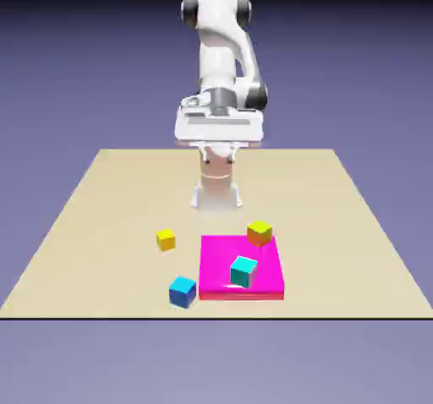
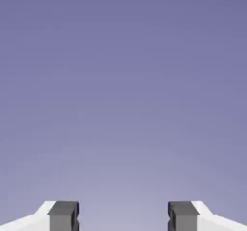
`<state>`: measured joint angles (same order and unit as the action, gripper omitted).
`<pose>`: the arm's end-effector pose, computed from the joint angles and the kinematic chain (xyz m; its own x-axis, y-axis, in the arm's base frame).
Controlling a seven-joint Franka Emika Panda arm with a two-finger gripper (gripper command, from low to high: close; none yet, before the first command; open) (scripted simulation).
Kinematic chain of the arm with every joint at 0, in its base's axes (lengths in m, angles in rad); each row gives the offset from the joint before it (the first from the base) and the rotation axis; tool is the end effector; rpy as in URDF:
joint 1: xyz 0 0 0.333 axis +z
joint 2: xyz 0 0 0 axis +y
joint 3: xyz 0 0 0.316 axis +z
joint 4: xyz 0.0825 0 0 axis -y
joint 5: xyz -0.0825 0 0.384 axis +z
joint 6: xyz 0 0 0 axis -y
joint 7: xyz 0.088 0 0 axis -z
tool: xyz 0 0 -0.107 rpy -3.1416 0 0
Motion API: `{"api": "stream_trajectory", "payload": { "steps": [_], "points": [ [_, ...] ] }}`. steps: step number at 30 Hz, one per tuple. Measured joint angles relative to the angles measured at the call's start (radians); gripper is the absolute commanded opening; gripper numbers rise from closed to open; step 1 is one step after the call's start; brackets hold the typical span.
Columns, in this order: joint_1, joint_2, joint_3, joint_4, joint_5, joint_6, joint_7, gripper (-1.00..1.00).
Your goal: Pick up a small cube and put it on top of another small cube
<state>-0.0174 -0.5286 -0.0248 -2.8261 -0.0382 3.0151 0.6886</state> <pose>0.3901 -0.0136 0.4312 0.5733 -0.6350 0.5178 -0.4892 -0.7722 -0.4053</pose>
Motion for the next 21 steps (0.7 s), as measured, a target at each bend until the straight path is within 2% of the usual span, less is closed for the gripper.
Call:
{"api": "stream_trajectory", "payload": {
  "steps": [13, 21],
  "points": [
    [-0.300, 0.423, -0.254, -0.164, -0.389, -0.223, -0.535, 0.00],
    [-0.330, 0.676, -0.275, -0.109, -0.589, -0.021, -0.371, 0.00]
  ]
}}
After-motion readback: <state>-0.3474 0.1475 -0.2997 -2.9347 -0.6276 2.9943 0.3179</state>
